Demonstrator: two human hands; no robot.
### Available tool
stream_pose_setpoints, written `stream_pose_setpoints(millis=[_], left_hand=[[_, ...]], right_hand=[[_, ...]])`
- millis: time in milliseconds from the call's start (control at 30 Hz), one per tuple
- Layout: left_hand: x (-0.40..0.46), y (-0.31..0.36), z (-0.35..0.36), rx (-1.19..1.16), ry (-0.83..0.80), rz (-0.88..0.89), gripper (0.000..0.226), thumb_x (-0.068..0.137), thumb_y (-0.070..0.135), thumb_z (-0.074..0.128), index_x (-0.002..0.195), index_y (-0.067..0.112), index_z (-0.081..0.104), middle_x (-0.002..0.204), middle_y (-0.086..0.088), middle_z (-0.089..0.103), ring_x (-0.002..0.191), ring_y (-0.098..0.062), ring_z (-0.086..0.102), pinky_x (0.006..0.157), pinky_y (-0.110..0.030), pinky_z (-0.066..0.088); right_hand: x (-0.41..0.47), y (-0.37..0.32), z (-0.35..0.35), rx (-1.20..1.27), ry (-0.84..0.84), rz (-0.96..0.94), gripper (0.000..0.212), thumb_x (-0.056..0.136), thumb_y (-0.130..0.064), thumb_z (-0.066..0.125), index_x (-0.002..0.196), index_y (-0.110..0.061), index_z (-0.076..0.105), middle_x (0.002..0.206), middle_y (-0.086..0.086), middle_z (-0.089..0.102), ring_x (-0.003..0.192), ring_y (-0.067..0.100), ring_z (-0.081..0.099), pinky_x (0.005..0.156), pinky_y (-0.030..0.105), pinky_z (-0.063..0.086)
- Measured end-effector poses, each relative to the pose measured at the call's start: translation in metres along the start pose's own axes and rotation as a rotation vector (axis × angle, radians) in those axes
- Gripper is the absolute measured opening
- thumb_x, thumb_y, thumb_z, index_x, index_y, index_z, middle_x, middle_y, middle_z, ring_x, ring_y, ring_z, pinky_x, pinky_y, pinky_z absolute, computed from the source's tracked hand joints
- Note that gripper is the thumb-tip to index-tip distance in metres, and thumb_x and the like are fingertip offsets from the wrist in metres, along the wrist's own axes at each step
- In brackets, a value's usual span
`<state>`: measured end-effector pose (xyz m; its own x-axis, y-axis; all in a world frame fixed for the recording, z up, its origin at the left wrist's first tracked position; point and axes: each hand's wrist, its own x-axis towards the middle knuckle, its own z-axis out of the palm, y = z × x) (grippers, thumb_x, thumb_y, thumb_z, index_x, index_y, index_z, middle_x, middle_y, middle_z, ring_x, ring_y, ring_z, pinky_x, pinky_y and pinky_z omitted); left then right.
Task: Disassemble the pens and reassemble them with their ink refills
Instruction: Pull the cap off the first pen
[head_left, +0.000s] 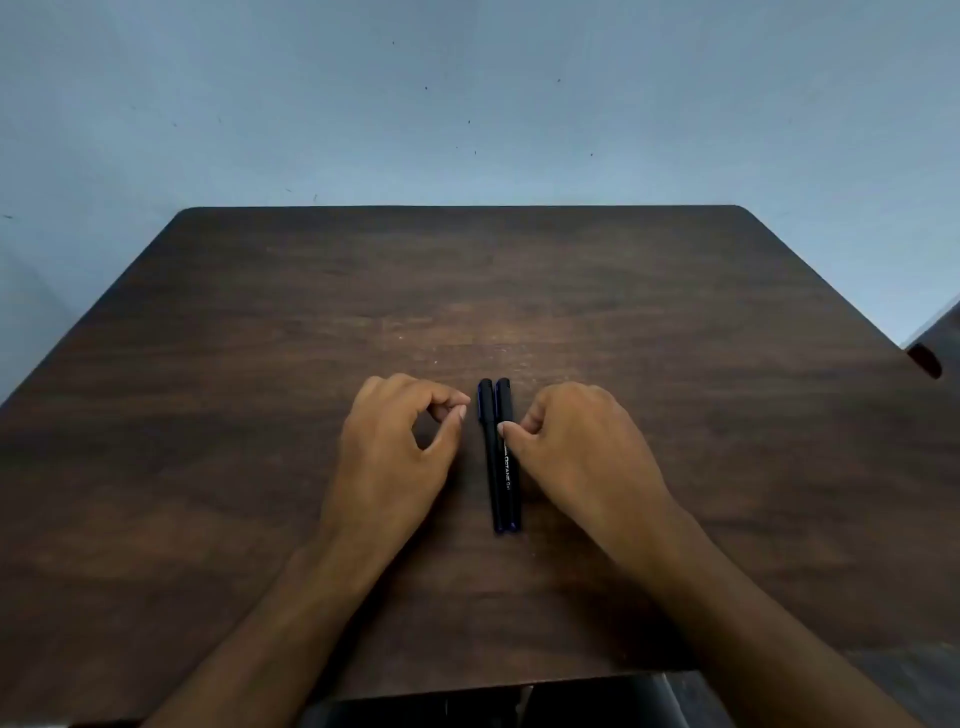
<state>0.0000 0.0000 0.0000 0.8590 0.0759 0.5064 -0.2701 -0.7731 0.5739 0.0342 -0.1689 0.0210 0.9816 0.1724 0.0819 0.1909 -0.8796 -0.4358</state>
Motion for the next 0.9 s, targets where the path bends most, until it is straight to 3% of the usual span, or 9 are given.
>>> stream_pose_setpoints(millis=[133,500,700,900], left_hand=[[0.001,0.003,-0.003,0.001,-0.008,-0.011,0.008,0.086,0.022,0.071,0.092,0.027,0.071,0.084,0.016,0.063,0.085,-0.004,0.054,0.076,-0.009,0.037],[0.001,0.005,-0.002,-0.009,-0.013,-0.019,0.007,0.087,0.027,0.065,0.092,0.028,0.07,0.085,0.017,0.062,0.086,-0.003,0.054,0.076,-0.008,0.036],[0.001,0.007,-0.002,-0.022,-0.013,-0.015,0.006,0.087,0.024,0.066,0.091,0.025,0.071,0.084,0.016,0.063,0.086,-0.002,0.053,0.077,-0.007,0.035],[0.001,0.007,-0.002,-0.033,-0.02,-0.015,0.006,0.087,0.022,0.068,0.09,0.027,0.071,0.083,0.017,0.062,0.087,-0.003,0.055,0.077,-0.008,0.035]], right_hand=[[0.002,-0.002,0.0,-0.024,-0.045,0.074,0.037,0.088,-0.05,0.065,0.069,-0.019,0.061,0.065,-0.002,0.06,0.061,0.015,0.059,0.05,0.029,0.042],[0.007,-0.01,-0.002,-0.065,-0.118,0.134,0.026,0.089,-0.039,0.062,0.072,-0.019,0.06,0.07,0.0,0.061,0.065,0.017,0.061,0.058,0.033,0.053],[0.006,-0.018,-0.001,-0.13,-0.1,0.107,0.035,0.089,-0.046,0.065,0.07,-0.022,0.047,0.077,0.0,0.062,0.078,0.021,0.063,0.064,0.034,0.05],[0.006,-0.016,-0.007,-0.045,-0.114,0.159,0.031,0.084,-0.041,0.07,0.068,-0.018,0.058,0.064,-0.001,0.061,0.058,0.015,0.06,0.051,0.03,0.045]])
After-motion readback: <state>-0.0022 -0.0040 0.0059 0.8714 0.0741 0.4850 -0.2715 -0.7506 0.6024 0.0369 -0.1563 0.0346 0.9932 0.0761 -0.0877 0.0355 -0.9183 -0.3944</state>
